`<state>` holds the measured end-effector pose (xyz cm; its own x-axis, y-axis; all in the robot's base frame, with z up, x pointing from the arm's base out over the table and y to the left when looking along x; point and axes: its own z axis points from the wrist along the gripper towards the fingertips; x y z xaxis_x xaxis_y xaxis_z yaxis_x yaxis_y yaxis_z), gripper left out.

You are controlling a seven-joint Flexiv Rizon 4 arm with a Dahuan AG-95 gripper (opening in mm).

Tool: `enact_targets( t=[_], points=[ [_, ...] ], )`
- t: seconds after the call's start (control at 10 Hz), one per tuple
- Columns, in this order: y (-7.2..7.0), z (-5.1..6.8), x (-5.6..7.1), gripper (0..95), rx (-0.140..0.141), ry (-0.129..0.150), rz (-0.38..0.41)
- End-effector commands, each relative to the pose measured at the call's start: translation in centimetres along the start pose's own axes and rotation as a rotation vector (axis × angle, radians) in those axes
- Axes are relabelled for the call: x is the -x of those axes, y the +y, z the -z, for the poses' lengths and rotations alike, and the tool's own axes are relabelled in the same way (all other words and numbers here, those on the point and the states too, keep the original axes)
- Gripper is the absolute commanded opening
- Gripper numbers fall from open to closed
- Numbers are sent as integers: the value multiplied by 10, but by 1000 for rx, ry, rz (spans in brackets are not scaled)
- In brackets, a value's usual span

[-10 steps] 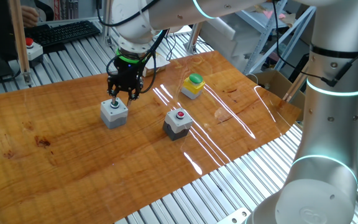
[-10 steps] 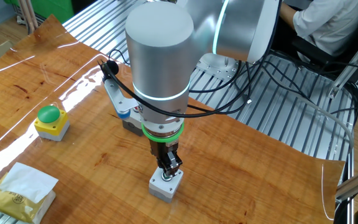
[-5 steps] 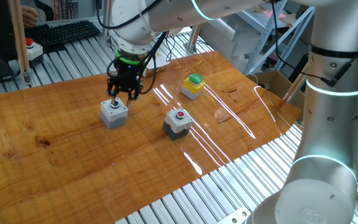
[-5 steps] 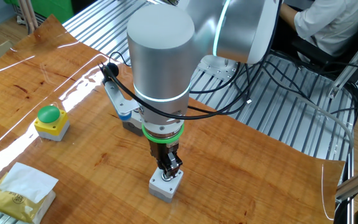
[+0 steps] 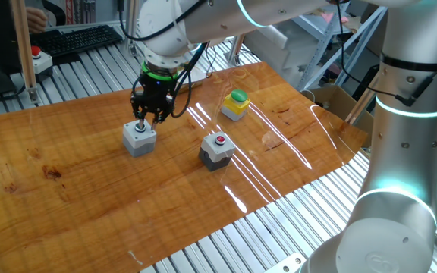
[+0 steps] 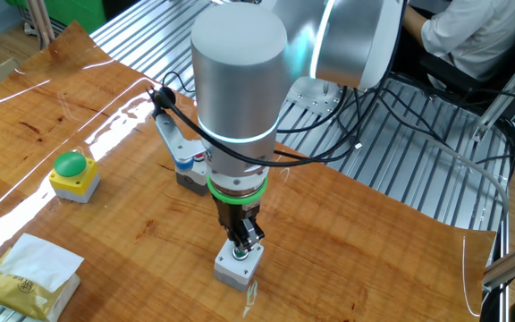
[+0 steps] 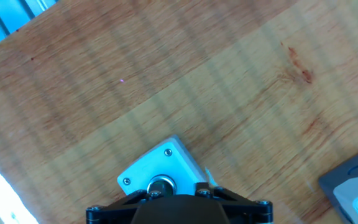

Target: Press three buttons from left to right in sequence

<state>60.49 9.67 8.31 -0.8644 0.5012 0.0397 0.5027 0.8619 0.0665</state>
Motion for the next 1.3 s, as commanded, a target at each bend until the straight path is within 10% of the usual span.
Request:
enact_targets(
  t=[0.1, 0.2, 0.4, 0.8, 1.3],
  points=[
    [-1, 15, -2, 380, -10, 18, 0],
    [-2, 23, -3, 380, -20, 34, 23],
    [-13, 44, 0, 0, -39, 59, 134],
    [-90, 67, 15, 0, -79, 54, 551],
    [-139, 63, 19, 0, -110, 49, 732]
  ],
)
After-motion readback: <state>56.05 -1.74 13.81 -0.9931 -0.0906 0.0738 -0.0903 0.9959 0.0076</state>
